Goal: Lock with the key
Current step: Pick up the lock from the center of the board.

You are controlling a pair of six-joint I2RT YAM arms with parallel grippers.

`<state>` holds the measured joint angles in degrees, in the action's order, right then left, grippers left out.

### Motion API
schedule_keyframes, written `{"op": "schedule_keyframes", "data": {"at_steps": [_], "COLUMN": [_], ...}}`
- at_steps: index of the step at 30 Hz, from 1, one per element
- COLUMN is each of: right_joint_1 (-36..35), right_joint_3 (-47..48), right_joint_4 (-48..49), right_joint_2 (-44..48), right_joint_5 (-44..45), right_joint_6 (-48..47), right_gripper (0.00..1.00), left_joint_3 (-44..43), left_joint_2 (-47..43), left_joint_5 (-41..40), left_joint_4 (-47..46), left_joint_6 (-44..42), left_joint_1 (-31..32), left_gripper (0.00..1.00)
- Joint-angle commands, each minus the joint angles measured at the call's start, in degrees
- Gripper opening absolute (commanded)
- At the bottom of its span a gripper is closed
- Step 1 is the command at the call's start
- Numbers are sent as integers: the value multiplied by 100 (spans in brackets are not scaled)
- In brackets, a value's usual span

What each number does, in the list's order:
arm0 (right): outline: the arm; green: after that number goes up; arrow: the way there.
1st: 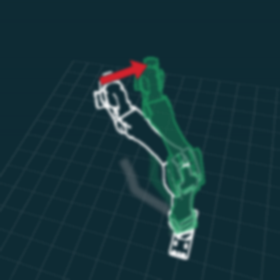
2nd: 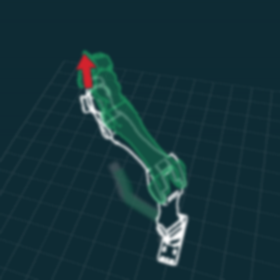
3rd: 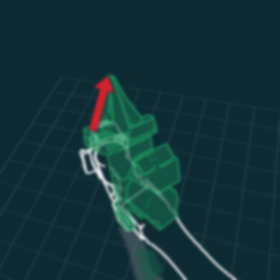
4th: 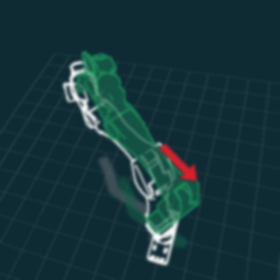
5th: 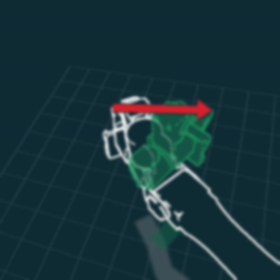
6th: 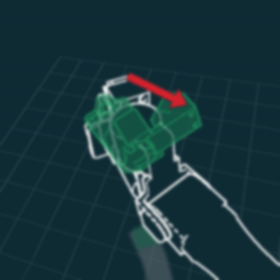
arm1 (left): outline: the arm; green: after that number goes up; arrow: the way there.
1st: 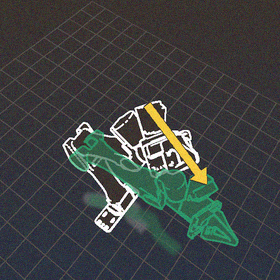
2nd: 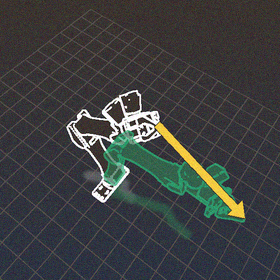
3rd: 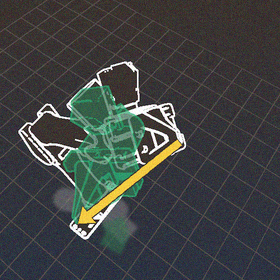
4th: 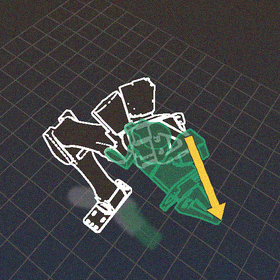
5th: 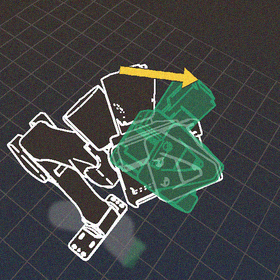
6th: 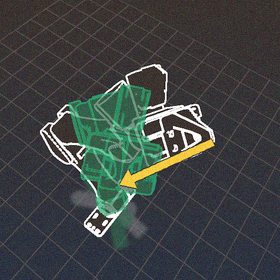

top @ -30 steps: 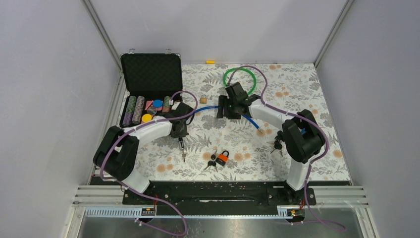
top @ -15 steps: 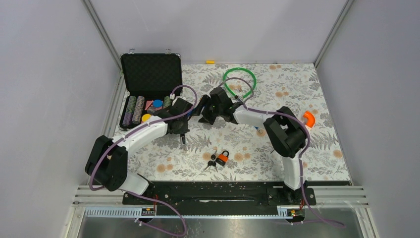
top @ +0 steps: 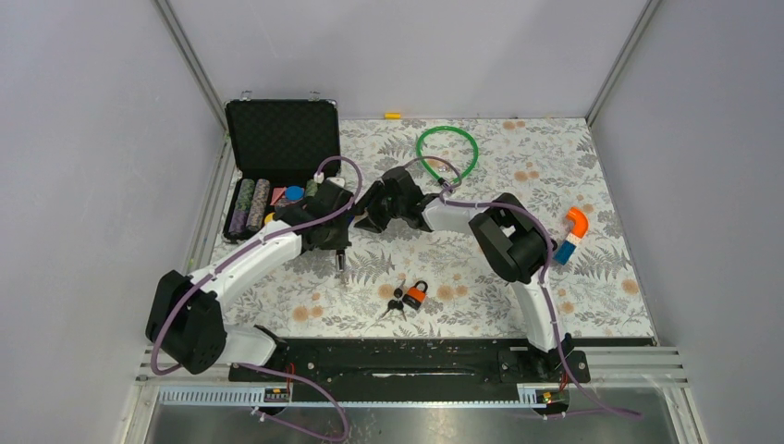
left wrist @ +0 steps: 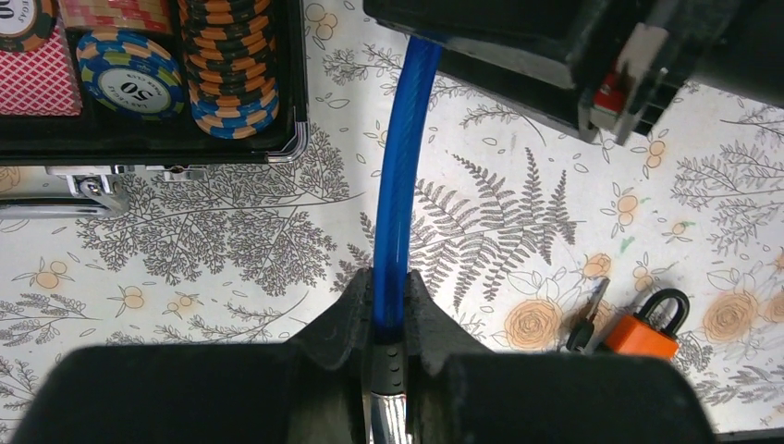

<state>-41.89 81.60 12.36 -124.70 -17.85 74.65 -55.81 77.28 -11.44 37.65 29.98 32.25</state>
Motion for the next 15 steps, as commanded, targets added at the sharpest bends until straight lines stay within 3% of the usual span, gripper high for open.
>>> {"op": "schedule_keyframes", "data": {"at_steps": [1,4,5,8,15], "right_joint_1": [-20,-19,-15,-17,-20], "right_joint_3": [112,-230,-392,-544,-893], "right_joint_4": [653,1116,1326,1246,579], "right_joint_2": [-70,150,266,696,1817], "right_joint_5": [-189,-106,-40,177,833], "right_joint_6": [510,843,966,797,233], "right_gripper": [42,6,0,0,0], "left_joint_3": [-298,-317,-317,-337,-541], "left_joint_2": [-325,-344,-340,-345,-384], "left_joint_5": [247,283,293,295,363], "left_joint_4": [-109,-99,-101,-131,-305], "left_joint_6": [-76,-71,-59,-47,-83], "left_joint_1": [23,26,27,26,25], "left_gripper": [0,0,0,0,48]}}
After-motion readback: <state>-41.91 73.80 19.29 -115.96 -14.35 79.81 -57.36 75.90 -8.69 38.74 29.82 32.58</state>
